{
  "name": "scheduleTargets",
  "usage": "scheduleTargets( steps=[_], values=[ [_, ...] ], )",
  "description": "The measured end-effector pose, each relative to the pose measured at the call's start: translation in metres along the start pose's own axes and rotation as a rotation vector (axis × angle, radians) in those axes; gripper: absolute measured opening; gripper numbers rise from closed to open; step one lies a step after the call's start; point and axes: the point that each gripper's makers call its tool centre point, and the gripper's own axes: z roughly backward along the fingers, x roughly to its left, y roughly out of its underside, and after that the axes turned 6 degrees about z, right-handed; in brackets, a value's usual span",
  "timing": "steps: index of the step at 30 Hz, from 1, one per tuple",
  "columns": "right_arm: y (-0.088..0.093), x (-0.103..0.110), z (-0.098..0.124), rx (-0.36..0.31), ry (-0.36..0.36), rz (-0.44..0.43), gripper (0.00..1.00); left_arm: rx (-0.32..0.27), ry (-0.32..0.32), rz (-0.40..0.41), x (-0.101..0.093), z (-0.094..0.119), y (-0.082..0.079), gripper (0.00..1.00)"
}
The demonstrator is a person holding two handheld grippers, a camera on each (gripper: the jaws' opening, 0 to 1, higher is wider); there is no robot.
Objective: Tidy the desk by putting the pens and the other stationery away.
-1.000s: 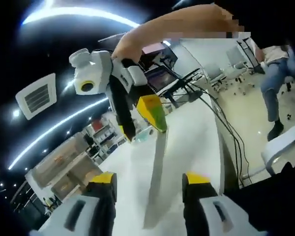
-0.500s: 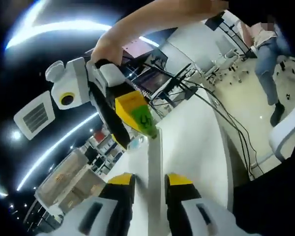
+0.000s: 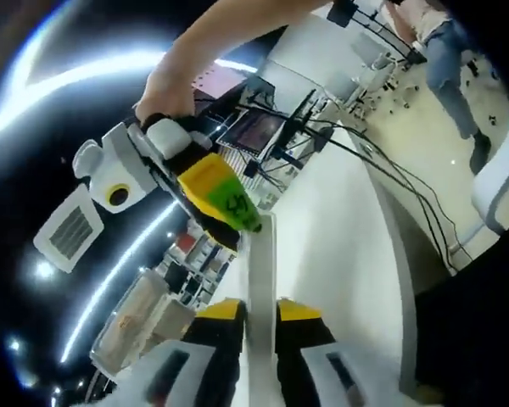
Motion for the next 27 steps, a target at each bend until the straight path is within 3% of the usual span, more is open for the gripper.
scheduleTargets(
  steps=[2, 3, 4, 5, 6, 8, 17, 27],
  values=[
    [0.001, 0.004, -0.003, -0.004, -0.007, 0.002, 0.55, -0.002, 0.002, -0.071, -0.001, 0.001, -0.002, 0.11],
    [-0.003, 0.005, -0.004, -0.028, 0.003, 0.041, 0.5, 0.005, 0.0, -0.064, -0.002, 0.001, -0.001, 0.11],
    [-0.001, 0.014, -0.002, -0.021, -0.038, 0.039, 0.47, 0.01, 0.002, -0.064, -0.002, 0.0, -0.001, 0.11],
    [-0.008, 0.003, -0.001, -0.055, 0.034, 0.082, 0.47, 0.015, -0.002, -0.073, -0.002, 0.0, 0.001, 0.11],
    [-0.003, 0.011, 0.0, -0.034, 0.002, 0.06, 0.47, 0.014, 0.001, -0.073, -0.002, 0.0, 0.001, 0.11],
    [-0.006, 0.016, 0.002, -0.06, 0.003, 0.087, 0.45, 0.017, -0.002, -0.08, -0.001, 0.0, 0.002, 0.11],
    [0.0, 0.028, 0.004, -0.136, 0.093, 0.227, 0.56, 0.021, -0.014, -0.051, 0.008, 0.004, 0.006, 0.11],
    [0.0, 0.03, 0.001, -0.227, 0.346, 0.447, 0.62, 0.024, -0.008, -0.024, 0.017, 0.014, 0.01, 0.11]
  ],
)
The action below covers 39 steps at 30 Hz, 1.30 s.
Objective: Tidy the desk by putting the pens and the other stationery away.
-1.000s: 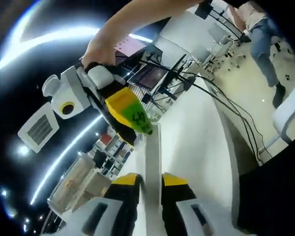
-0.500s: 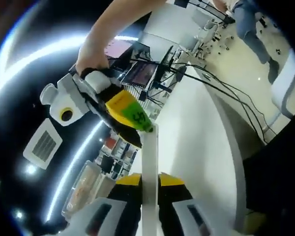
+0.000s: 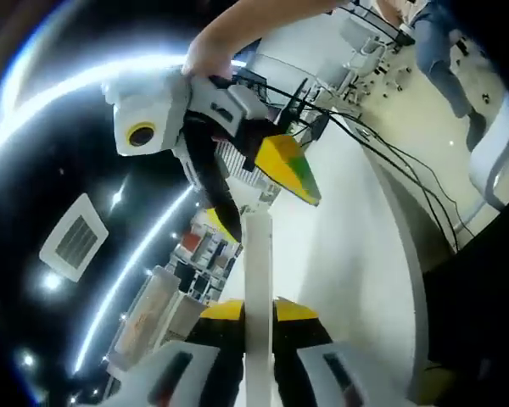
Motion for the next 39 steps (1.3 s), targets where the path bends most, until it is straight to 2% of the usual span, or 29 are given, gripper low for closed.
scheduleTargets(
  steps=[8, 10, 14, 16, 19, 23, 26, 31, 32, 35, 37, 39],
  values=[
    [-0.013, 0.001, -0.008, -0.095, 0.178, 0.097, 0.61, -0.038, 0.041, 0.09, 0.008, 0.015, 0.001, 0.11],
    [-0.023, -0.009, -0.004, -0.17, 0.312, 0.114, 0.64, -0.066, 0.05, 0.145, 0.014, 0.023, -0.001, 0.11],
    [-0.032, -0.016, 0.001, -0.232, 0.462, 0.216, 0.55, -0.11, 0.06, 0.168, 0.027, 0.038, -0.01, 0.11],
    [-0.037, -0.016, 0.003, -0.253, 0.51, 0.249, 0.5, -0.151, 0.095, 0.192, 0.029, 0.046, -0.017, 0.11],
    [-0.047, -0.016, 0.006, -0.284, 0.553, 0.294, 0.45, -0.187, 0.142, 0.197, 0.031, 0.056, -0.023, 0.11],
    [-0.064, -0.006, 0.013, -0.344, 0.568, 0.334, 0.3, -0.21, 0.182, 0.182, 0.029, 0.063, -0.026, 0.11],
    [-0.068, 0.0, 0.012, -0.355, 0.557, 0.342, 0.27, -0.221, 0.201, 0.165, 0.026, 0.066, -0.026, 0.11],
    [-0.075, 0.002, 0.01, -0.34, 0.566, 0.419, 0.18, -0.256, 0.231, 0.17, 0.025, 0.071, -0.029, 0.11],
    [-0.078, -0.001, 0.013, -0.338, 0.591, 0.457, 0.18, -0.259, 0.23, 0.16, 0.026, 0.072, -0.029, 0.11],
    [-0.077, 0.007, 0.007, -0.334, 0.599, 0.462, 0.16, -0.264, 0.238, 0.125, 0.026, 0.074, -0.029, 0.11],
    [-0.076, 0.007, 0.009, -0.302, 0.615, 0.492, 0.14, -0.272, 0.24, 0.052, 0.025, 0.076, -0.028, 0.11],
    [-0.075, 0.009, 0.007, -0.277, 0.618, 0.501, 0.12, -0.274, 0.238, 0.047, 0.024, 0.077, -0.027, 0.12]
  ],
)
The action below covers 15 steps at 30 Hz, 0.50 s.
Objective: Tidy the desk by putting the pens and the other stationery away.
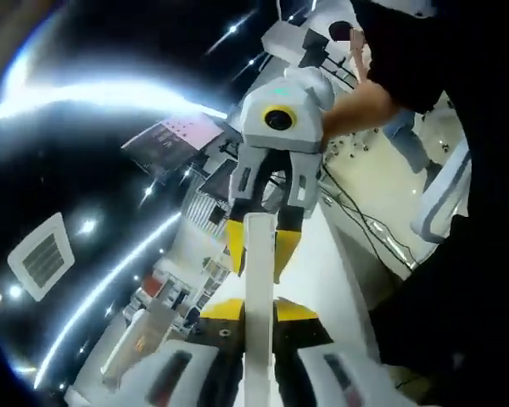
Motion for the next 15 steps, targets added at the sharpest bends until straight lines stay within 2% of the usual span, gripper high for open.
scheduleTargets(
  steps=[2, 4, 5, 7, 10, 15],
  values=[
    [-0.005, 0.006, -0.001, 0.012, -0.005, 0.004, 0.1, -0.014, -0.028, -0.013, 0.005, 0.003, 0.0, 0.15],
    [-0.007, 0.01, -0.001, 0.026, -0.011, -0.047, 0.1, -0.026, -0.037, 0.033, 0.008, 0.005, 0.0, 0.18],
    [-0.008, 0.008, 0.0, 0.032, -0.012, -0.045, 0.1, -0.034, -0.047, 0.055, 0.01, 0.006, -0.001, 0.2],
    [-0.005, 0.008, 0.0, 0.048, -0.005, -0.051, 0.1, -0.036, -0.095, 0.125, 0.018, 0.01, -0.001, 0.27],
    [-0.004, 0.007, -0.001, 0.069, 0.008, -0.039, 0.1, -0.048, -0.113, 0.215, 0.023, 0.014, -0.001, 0.33],
    [-0.002, 0.001, 0.0, 0.089, 0.045, -0.024, 0.1, -0.071, -0.185, 0.367, 0.039, 0.029, 0.002, 0.43]
  ],
)
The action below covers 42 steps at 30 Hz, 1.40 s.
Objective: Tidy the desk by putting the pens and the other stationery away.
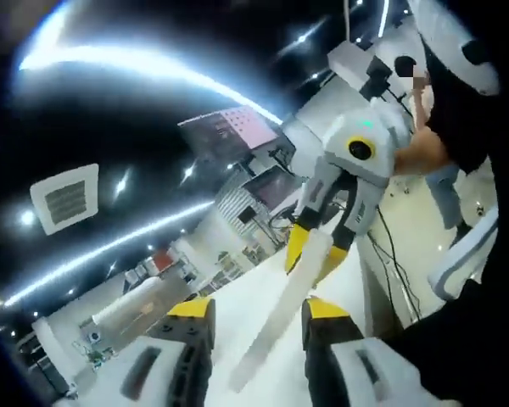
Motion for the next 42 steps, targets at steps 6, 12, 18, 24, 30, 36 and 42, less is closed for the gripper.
scheduleTargets(
  steps=[6, 12, 18, 24, 30, 36, 42],
  values=[
    [0.006, -0.011, 0.003, 0.036, 0.042, 0.011, 0.1, 0.057, -0.096, 0.095, 0.02, 0.02, 0.009, 0.5],
    [0.012, -0.031, 0.013, 0.06, 0.109, 0.026, 0.1, 0.119, -0.145, 0.253, 0.028, 0.05, 0.026, 0.59],
    [0.017, -0.051, 0.021, 0.078, 0.171, 0.029, 0.1, 0.141, -0.2, 0.345, 0.034, 0.084, 0.04, 0.62],
    [0.017, -0.069, 0.028, 0.085, 0.223, 0.04, 0.1, 0.158, -0.253, 0.407, 0.039, 0.11, 0.054, 0.63],
    [0.02, -0.083, 0.032, 0.11, 0.249, 0.039, 0.1, 0.158, -0.287, 0.445, 0.038, 0.126, 0.059, 0.62],
    [0.03, -0.106, 0.028, 0.134, 0.275, -0.032, 0.1, 0.155, -0.306, 0.462, 0.034, 0.136, 0.058, 0.62],
    [0.044, -0.135, 0.023, 0.192, 0.311, -0.01, 0.1, 0.194, -0.296, 0.466, 0.026, 0.148, 0.064, 0.64]
  ],
)
